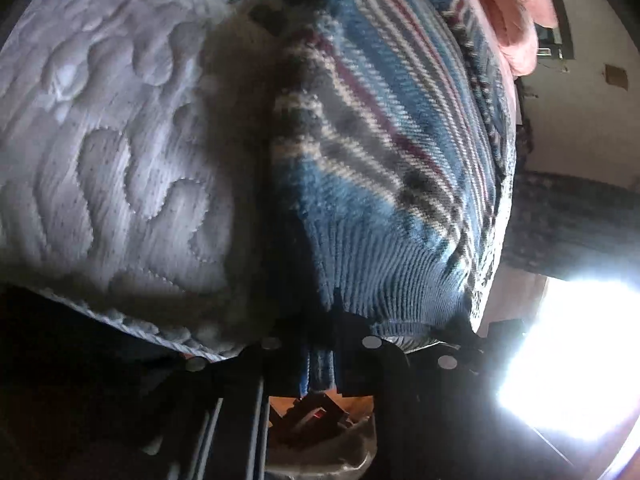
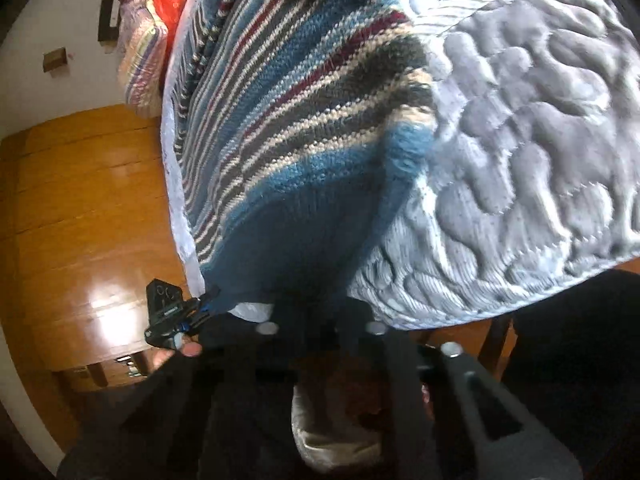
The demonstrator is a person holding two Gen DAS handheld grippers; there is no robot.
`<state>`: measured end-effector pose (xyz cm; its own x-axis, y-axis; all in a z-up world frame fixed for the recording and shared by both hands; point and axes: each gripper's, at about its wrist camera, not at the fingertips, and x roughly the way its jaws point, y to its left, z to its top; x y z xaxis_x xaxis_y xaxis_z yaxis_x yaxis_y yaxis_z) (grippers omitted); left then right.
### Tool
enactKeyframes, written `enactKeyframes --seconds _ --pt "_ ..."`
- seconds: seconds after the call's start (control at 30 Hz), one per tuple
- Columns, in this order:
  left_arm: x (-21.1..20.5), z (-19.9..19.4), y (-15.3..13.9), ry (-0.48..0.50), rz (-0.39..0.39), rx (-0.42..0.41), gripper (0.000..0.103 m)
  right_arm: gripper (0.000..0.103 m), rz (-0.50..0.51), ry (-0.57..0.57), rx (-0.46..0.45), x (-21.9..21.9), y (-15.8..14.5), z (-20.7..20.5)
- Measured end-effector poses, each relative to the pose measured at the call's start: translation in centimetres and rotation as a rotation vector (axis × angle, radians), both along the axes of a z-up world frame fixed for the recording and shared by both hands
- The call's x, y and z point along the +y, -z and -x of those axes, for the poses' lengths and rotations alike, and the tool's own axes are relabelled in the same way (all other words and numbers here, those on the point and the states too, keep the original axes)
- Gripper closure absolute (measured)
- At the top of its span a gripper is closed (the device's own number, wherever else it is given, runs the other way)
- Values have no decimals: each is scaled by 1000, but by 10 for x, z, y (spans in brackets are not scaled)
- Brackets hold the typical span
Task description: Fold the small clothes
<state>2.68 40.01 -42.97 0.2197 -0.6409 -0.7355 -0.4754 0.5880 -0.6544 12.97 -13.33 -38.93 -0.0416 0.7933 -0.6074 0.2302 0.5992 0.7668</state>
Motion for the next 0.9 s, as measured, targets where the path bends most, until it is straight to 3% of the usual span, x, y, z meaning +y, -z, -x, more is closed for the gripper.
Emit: enactKeyframes --seconds 0.23,0.53,0.73,0.9 --pt "14 11 -53 -96 55 -156 96 96 -78 6 -105 -18 -40 3" --pt "21 3 -116 -114 62 -291 96 96 -163 21 -221 -20 -101 -21" --pt "28 -25 -142 -123 63 -336 96 96 -173 27 -272 -16 -129 -56" --pt "33 -65 -149 -128 58 -343 96 96 -149 18 -286 -11 -134 -93"
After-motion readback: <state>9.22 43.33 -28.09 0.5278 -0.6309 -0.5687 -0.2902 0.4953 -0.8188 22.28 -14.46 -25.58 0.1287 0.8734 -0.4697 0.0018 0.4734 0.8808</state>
